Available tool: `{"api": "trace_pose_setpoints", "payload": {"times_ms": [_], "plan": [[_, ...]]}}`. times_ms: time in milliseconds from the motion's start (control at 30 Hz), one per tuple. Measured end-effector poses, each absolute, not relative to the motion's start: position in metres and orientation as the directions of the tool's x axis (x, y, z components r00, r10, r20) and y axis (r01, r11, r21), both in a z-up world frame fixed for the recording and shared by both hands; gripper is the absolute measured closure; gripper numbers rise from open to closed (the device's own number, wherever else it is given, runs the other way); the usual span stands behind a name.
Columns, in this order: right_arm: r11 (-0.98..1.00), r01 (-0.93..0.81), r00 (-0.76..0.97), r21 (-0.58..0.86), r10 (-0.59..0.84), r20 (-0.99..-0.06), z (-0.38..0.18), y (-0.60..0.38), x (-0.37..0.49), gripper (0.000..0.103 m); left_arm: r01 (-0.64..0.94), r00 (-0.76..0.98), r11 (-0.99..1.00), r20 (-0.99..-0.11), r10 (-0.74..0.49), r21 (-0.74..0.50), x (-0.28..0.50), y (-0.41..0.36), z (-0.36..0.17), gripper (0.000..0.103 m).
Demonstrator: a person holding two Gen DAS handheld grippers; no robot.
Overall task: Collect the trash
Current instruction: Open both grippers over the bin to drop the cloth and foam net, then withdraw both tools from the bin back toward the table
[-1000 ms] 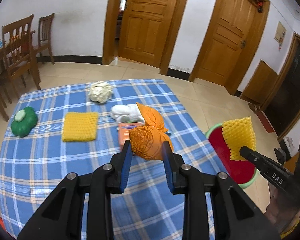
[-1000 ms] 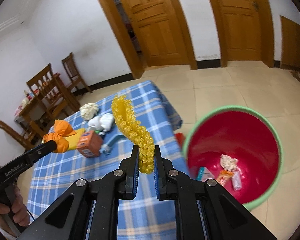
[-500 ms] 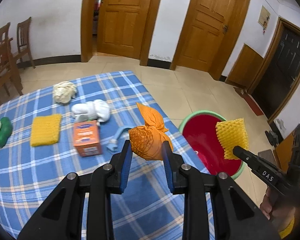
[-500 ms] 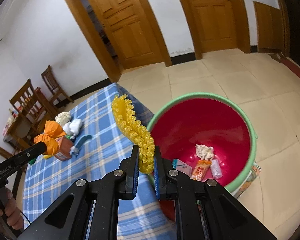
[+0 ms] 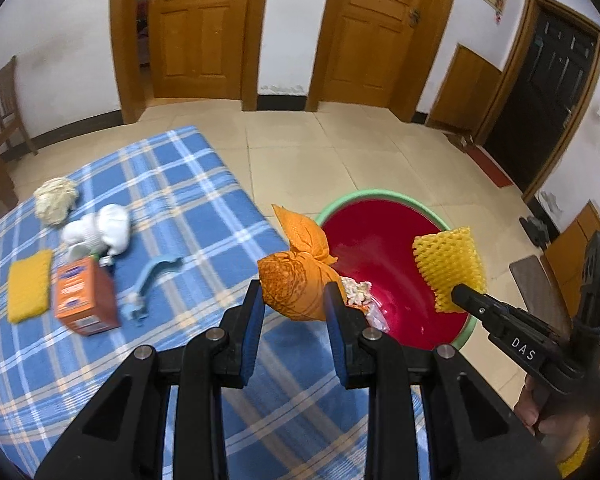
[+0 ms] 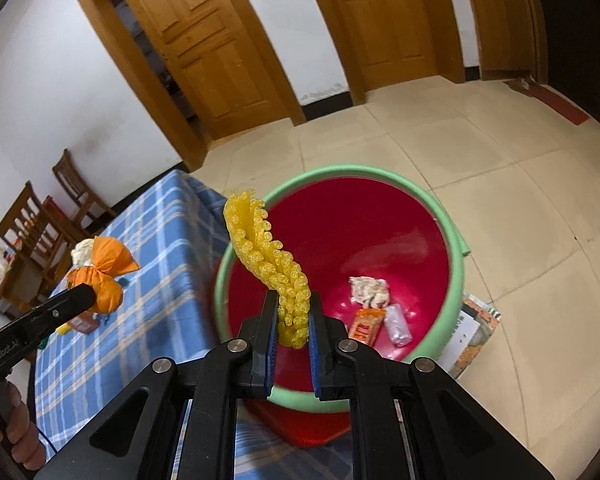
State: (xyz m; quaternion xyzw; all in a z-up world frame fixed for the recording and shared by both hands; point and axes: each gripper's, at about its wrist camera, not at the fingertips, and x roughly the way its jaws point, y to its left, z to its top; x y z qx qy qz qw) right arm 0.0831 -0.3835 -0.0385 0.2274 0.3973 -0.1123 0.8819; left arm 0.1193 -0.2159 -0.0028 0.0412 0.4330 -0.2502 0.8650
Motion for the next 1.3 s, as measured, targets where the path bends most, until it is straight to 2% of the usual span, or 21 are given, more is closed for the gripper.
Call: {"api": "trace_pose_setpoints", "payload": {"times_ms": [233, 367, 833, 1000, 1233, 1300], "plan": [[0.856, 0.417, 0.641, 0.306, -0.039, -0.766, -0.048, -0.398, 0.082, 0.087, 0.522, 0.459, 0.843, -0.791, -0.406, -0.130, 0.126, -0.251, -0.016, 0.073], [0.847, 0.428, 0.640, 0.315, -0.038, -0.767, -0.052, -0.404, 0.080, 0.077, 0.544, 0.436, 0.829, -0.801, -0.409, -0.127, 0.129, -0.267, -0.025, 0.073], [0.832, 0.450, 0.655, 0.326, -0.059, -0.754, -0.047, -0.412, 0.071, 0.075, 0.591, 0.365, 0.792, -0.825, -0.432, -0.153, 0.132, -0.293, -0.045, 0.073], [0.831, 0.448, 0.656, 0.330, -0.056, -0.752, -0.046, -0.412, 0.071, 0.075, 0.583, 0.362, 0.796, -0.827, -0.430, -0.159, 0.129, -0.291, -0.045, 0.058], [0.839, 0.439, 0.655, 0.322, -0.054, -0.753, -0.043, -0.406, 0.070, 0.074, 0.554, 0.384, 0.817, -0.823, -0.420, -0.159, 0.126, -0.276, -0.041, 0.052], [0.841, 0.435, 0.657, 0.321, -0.053, -0.752, -0.042, -0.404, 0.070, 0.068, 0.547, 0.393, 0.822, -0.820, -0.417, -0.156, 0.125, -0.271, -0.039, 0.051]]}}
